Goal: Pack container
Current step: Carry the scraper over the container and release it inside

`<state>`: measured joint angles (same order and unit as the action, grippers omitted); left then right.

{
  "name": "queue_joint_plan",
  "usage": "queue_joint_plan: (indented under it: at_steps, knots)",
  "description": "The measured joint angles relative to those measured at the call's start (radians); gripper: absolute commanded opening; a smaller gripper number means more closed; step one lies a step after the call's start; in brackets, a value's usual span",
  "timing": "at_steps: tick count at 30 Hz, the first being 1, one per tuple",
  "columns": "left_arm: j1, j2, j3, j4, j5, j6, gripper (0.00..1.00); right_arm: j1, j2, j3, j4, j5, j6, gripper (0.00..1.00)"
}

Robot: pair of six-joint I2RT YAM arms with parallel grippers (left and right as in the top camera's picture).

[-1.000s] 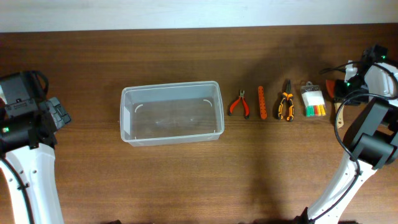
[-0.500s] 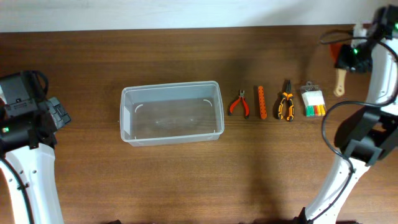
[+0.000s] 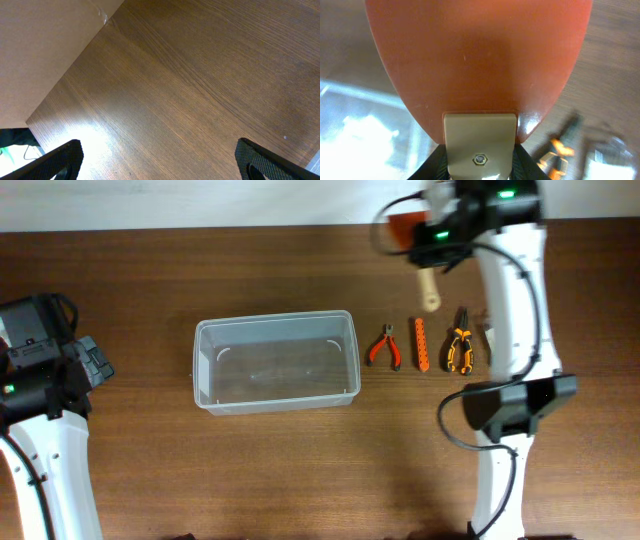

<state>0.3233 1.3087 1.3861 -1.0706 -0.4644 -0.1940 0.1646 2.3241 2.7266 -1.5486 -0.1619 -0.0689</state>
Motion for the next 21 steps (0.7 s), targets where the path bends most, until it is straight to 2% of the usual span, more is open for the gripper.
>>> queue_joint_plan:
  at_steps: [5, 9, 15, 21]
  knots:
    - [0.000, 0.000, 0.000, 0.000, 0.000, 0.000, 0.99, 0.151, 0.000, 0.000, -0.010, -0.002, -0.115, 0.04]
    - [0.000, 0.000, 0.000, 0.000, 0.000, 0.000, 0.99, 0.265, 0.000, 0.000, -0.011, -0.003, -0.243, 0.04]
    - [0.000, 0.000, 0.000, 0.000, 0.000, 0.000, 0.99, 0.328, 0.000, -0.027, -0.006, -0.066, -0.476, 0.04]
    - [0.000, 0.000, 0.000, 0.000, 0.000, 0.000, 0.99, 0.359, 0.010, -0.196, 0.017, -0.160, -0.751, 0.04]
